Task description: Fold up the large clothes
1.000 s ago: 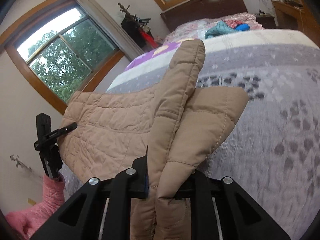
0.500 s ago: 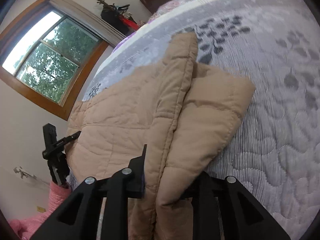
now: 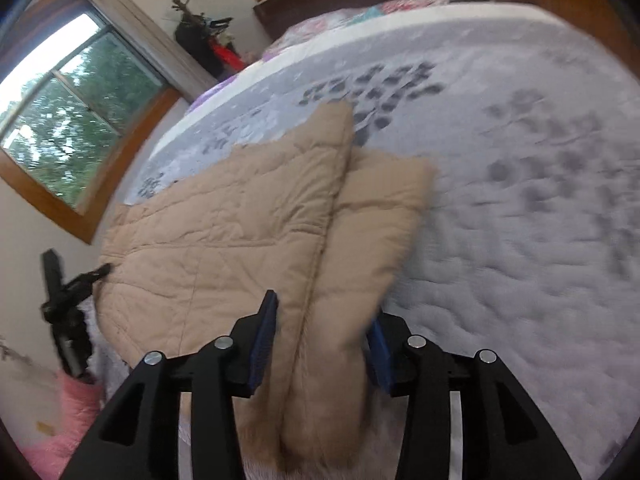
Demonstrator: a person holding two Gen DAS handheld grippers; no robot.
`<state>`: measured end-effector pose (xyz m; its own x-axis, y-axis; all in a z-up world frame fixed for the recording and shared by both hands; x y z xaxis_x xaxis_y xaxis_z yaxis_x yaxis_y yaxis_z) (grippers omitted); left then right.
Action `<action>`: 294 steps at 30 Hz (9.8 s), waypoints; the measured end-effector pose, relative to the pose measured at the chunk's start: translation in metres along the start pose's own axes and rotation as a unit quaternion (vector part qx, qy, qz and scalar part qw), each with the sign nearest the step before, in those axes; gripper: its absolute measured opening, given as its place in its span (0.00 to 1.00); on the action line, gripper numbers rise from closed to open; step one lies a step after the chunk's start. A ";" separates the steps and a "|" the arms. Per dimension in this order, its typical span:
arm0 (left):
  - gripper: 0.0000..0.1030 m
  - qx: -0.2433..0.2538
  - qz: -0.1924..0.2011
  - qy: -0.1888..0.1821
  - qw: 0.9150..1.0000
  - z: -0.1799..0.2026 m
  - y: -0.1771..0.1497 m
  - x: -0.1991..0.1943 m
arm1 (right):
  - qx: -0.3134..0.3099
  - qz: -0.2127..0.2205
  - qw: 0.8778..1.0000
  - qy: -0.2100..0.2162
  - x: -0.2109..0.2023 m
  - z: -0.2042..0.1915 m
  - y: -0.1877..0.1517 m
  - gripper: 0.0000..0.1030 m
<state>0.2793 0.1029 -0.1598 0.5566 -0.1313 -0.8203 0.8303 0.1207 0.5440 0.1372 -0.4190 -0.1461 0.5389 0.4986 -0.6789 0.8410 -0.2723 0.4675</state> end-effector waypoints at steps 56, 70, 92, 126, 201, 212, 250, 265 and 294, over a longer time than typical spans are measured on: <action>0.64 -0.302 0.015 -0.111 0.947 -0.027 -0.114 -0.028 | -0.077 -0.069 0.994 -0.027 0.012 -0.035 -0.064 0.33; 0.32 -0.312 0.011 -0.086 0.946 -0.040 -0.114 -0.012 | -0.079 -0.080 0.992 -0.049 0.031 -0.030 -0.068 0.33; 0.10 -0.077 0.172 -0.061 0.980 0.083 -0.053 -0.129 | -0.049 -0.057 0.997 -0.029 0.000 -0.025 -0.065 0.33; 0.10 0.226 0.006 -0.145 0.963 0.298 -0.134 -0.012 | -0.047 -0.078 0.995 -0.044 0.011 -0.019 -0.067 0.34; 0.39 0.152 0.019 -0.105 0.983 0.255 -0.066 -0.048 | -0.072 -0.026 0.997 0.011 -0.049 -0.072 -0.001 0.18; 0.48 0.189 -0.004 -0.068 0.980 0.263 -0.097 0.000 | 0.019 -0.053 0.996 0.070 0.007 0.008 -0.037 0.24; 0.49 0.188 -0.046 -0.103 0.976 0.291 -0.056 0.042 | -0.017 -0.023 0.997 -0.065 0.034 0.026 0.037 0.48; 0.49 0.202 -0.006 -0.110 0.973 0.270 -0.080 -0.034 | -0.100 0.026 0.994 -0.028 -0.046 -0.048 -0.005 0.47; 0.80 0.129 -0.052 -0.184 0.973 0.217 -0.067 -0.016 | 0.017 0.031 0.994 0.100 -0.067 0.008 -0.033 0.84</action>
<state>0.2209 -0.1168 -0.1452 0.4014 -0.4786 -0.7809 0.8360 -0.1567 0.5258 0.0733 -0.4501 -0.1210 0.5721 0.6322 -0.5226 0.8098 -0.3341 0.4823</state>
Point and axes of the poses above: each gripper's, at about its wrist camera, not at the fingertips, and x roughly the way its jaws point, z to its right, y to its top, the point moved 6 cm from there along x, roughly the way its jaws point, and after that the axes turned 10 degrees about y, right-handed, at the moved point
